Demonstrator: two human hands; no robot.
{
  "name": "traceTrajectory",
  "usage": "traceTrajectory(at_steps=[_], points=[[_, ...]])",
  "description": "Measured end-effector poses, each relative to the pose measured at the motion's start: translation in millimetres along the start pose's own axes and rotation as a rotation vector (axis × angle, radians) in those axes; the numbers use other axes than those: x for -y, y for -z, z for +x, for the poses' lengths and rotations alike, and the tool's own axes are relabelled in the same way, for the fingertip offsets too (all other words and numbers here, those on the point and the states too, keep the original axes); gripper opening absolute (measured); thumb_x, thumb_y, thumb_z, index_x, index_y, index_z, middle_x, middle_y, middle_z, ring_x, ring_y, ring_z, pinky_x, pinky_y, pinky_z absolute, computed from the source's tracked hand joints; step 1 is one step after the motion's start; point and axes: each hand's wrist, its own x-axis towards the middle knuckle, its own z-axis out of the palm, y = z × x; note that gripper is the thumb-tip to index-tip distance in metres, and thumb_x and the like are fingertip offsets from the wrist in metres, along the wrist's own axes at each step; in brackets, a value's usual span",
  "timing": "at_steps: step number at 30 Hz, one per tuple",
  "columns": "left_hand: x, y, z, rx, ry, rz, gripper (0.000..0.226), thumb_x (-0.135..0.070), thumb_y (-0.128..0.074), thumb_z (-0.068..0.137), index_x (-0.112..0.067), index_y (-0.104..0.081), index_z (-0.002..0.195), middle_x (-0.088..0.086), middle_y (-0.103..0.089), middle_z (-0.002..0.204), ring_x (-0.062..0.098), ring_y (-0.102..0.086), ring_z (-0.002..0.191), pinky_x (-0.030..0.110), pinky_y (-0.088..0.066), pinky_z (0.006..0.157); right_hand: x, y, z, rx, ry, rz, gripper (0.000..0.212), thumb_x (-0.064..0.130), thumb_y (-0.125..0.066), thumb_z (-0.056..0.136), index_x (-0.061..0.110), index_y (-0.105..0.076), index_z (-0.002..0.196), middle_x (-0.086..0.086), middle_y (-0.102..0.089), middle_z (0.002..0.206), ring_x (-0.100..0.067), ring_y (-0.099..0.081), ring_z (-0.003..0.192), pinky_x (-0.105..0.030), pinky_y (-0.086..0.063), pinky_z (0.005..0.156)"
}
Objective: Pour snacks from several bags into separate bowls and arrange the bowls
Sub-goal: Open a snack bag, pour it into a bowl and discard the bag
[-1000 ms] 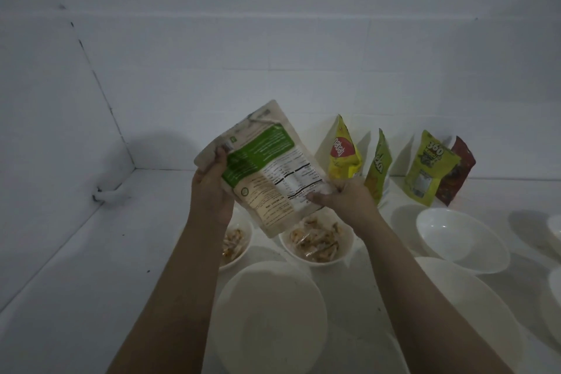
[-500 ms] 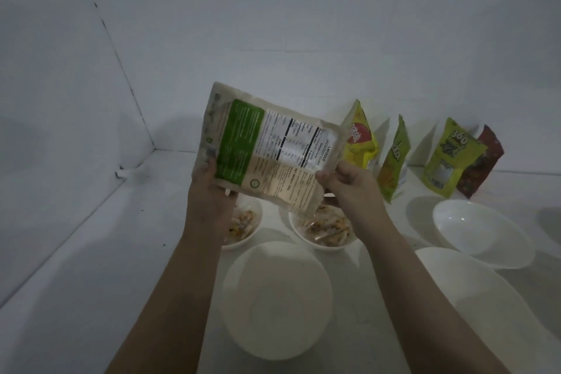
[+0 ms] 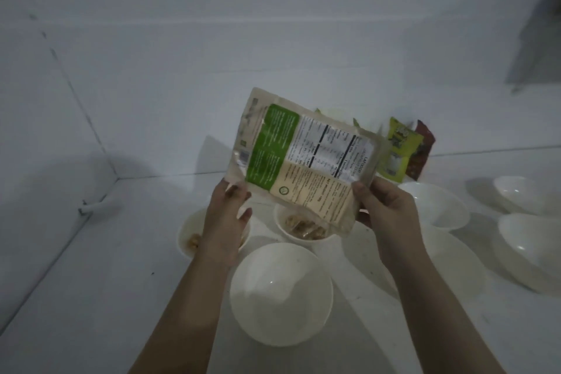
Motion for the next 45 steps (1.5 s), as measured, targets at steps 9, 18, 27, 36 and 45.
traceTrajectory(at_steps=[9,18,27,36,45], points=[[26.7,-53.4,-51.2,0.260,0.154,-0.051,0.014,-0.015,-0.060,0.095,-0.023,-0.067,0.105,-0.005,-0.065,0.097,0.011,-0.060,0.087,0.025,-0.049,0.072,11.3,53.5,-67.4,-0.400,0.067,0.126,0.016,0.008,-0.057,0.099,0.009,-0.072,0.102,-0.005,-0.077,0.091,-0.018,-0.074,0.080,-0.026,-0.059,0.065],[51.2,-131.1,-101.8,0.477,0.238,-0.083,0.016,-0.006,-0.055,0.095,-0.018,-0.066,0.094,-0.005,-0.061,0.086,0.011,-0.052,0.073,0.025,-0.042,0.069,13.0,120.0,-114.0,-0.629,0.020,0.244,0.016,0.011,-0.055,0.100,0.009,-0.070,0.107,-0.010,-0.076,0.097,-0.026,-0.070,0.093,-0.034,-0.061,0.076],[86.9,-251.1,-169.4,0.673,0.287,-0.091,0.018,-0.005,-0.053,0.096,-0.019,-0.064,0.093,-0.007,-0.062,0.082,0.010,-0.051,0.070,0.024,-0.042,0.068,40.5,239.4,-143.8,-0.814,0.070,0.232,0.018,0.009,-0.055,0.099,0.009,-0.069,0.111,-0.009,-0.077,0.101,-0.023,-0.074,0.092,-0.032,-0.060,0.075],[141.6,-385.1,-268.7,0.784,0.402,-0.112,0.018,-0.005,-0.052,0.096,-0.017,-0.064,0.092,-0.004,-0.059,0.084,0.011,-0.050,0.069,0.026,-0.041,0.067,59.5,396.0,-167.3,-0.882,0.097,0.221,0.018,0.011,-0.058,0.097,0.008,-0.070,0.111,-0.014,-0.076,0.103,-0.026,-0.072,0.091,-0.036,-0.061,0.077],[187.4,-487.0,-354.8,0.930,0.482,-0.049,0.019,-0.005,-0.050,0.097,-0.017,-0.064,0.092,-0.002,-0.060,0.084,0.011,-0.050,0.068,0.026,-0.041,0.065,65.5,520.9,-206.5,-1.050,0.126,0.153,0.012,0.017,-0.062,0.097,0.015,-0.074,0.096,-0.008,-0.069,0.088,-0.025,-0.062,0.079,-0.038,-0.055,0.073]])
